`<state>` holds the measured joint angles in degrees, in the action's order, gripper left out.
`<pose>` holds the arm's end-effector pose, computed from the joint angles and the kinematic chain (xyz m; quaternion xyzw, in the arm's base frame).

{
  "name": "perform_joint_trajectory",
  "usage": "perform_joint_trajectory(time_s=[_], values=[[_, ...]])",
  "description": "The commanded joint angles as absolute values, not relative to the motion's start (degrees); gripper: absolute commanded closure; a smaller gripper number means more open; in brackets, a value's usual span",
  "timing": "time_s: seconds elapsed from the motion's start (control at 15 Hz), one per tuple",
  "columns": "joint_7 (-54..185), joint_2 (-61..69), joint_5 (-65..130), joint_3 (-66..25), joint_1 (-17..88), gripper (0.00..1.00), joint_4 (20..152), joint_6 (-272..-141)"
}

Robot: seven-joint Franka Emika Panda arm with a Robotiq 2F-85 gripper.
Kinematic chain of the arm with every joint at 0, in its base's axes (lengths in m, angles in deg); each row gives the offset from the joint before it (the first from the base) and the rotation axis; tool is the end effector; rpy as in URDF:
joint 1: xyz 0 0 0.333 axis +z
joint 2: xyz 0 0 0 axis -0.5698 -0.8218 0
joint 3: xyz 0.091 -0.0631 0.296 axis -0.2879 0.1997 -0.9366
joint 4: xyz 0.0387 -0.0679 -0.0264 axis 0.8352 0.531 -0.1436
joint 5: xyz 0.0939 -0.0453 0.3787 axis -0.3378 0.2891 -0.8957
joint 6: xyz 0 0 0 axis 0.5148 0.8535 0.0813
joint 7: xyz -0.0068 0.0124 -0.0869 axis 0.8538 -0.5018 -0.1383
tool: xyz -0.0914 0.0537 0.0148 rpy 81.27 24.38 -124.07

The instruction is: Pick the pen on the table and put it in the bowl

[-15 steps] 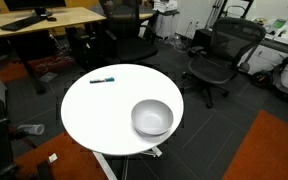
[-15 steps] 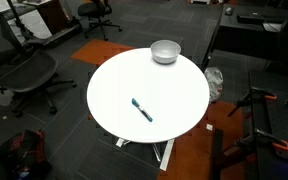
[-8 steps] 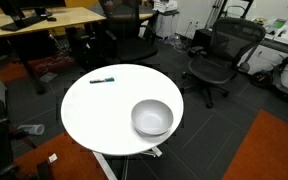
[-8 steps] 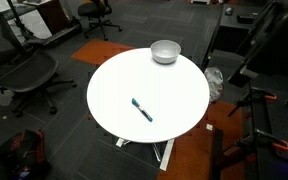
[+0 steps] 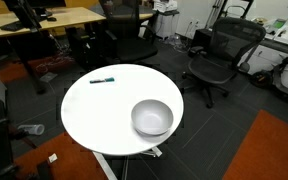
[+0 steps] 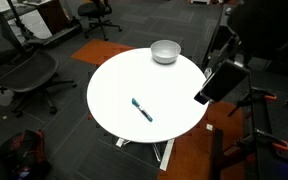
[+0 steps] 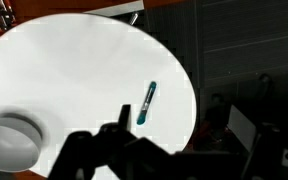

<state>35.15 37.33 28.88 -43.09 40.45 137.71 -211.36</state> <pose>0.4117 0.1891 0.3997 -0.9897 0.0942 -0.1074 0.0105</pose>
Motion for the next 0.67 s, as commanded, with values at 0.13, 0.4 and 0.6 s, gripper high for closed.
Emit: perform_joint_trajectory(time_s=[0.13, 0.4, 0.6], values=[[25.8, 31.4, 37.1, -43.5, 39.1, 0.00, 136.8, -217.0], [22.0, 27.7, 42.2, -42.1, 38.8, 0.00, 135.3, -218.8], [20.7, 25.1, 44.4, -40.6, 39.0, 0.00, 134.0, -219.5]])
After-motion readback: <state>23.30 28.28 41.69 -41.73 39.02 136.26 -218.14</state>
